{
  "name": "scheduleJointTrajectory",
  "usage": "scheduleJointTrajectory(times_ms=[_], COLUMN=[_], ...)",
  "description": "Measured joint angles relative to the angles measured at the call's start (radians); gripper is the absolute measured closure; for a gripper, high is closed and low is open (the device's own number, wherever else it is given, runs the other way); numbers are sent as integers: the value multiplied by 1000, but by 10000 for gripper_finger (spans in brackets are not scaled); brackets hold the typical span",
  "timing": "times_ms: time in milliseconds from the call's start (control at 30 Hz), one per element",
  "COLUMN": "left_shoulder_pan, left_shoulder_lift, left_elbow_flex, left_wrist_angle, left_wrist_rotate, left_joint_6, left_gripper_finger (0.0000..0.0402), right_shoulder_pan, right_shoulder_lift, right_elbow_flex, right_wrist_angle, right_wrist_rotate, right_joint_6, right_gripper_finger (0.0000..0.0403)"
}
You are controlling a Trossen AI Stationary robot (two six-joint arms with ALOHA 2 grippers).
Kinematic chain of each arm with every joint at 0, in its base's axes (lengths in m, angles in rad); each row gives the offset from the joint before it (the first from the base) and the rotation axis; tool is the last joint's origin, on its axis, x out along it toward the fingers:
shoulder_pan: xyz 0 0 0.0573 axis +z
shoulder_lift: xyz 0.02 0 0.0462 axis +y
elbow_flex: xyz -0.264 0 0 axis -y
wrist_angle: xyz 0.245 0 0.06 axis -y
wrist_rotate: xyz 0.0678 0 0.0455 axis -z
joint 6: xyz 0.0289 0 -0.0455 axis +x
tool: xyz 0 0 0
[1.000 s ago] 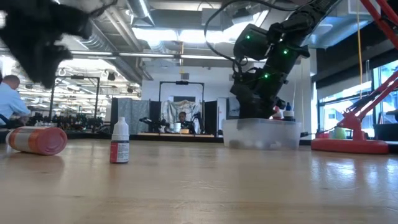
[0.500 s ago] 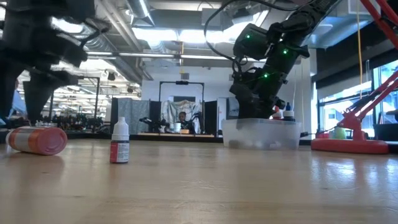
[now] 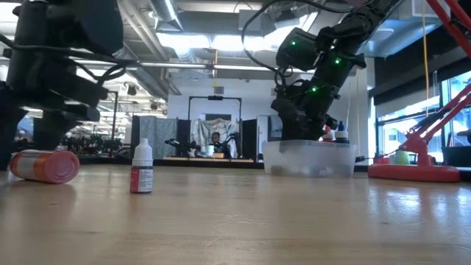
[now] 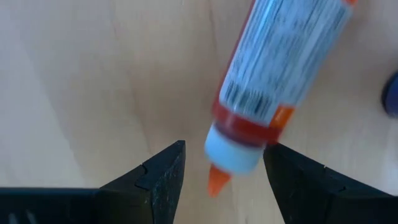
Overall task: Pick & Place food coloring
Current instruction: Put the big orange food coloring bottle in the transparent bin
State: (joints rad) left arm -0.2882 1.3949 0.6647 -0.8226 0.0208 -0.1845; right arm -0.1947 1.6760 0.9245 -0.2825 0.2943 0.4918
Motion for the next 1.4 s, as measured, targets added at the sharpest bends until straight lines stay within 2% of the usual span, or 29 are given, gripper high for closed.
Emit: scheduleJointTrajectory(times_ms=[267,600,833,933,1100,1400], left_shoulder_pan=[-1,-1,-2,-2,5,35], left_shoulder_lift=[47,56,57,57,57,57], left_elbow_flex=[0,1,23,68,108,129], left_wrist_angle=[46,57,56,30,15,-30], left_wrist_rotate=[6,-2,10,-31,-90,-72], left_joint_6=[23,15,15,20,65,-10], left_gripper_finger=[199,277,304,317,363,365], right_shoulder_pan=[0,0,0,0,0,0], right_shoulder_lift=[0,0,0,0,0,-2], right_elbow_flex=[0,0,0,0,0,0], right_wrist_angle=[1,1,1,1,1,1], right_wrist_rotate=[0,0,0,0,0,-8], right_joint_6=[-3,-3,-3,-6,-4,-3], right_gripper_finger=[176,176,176,176,176,176])
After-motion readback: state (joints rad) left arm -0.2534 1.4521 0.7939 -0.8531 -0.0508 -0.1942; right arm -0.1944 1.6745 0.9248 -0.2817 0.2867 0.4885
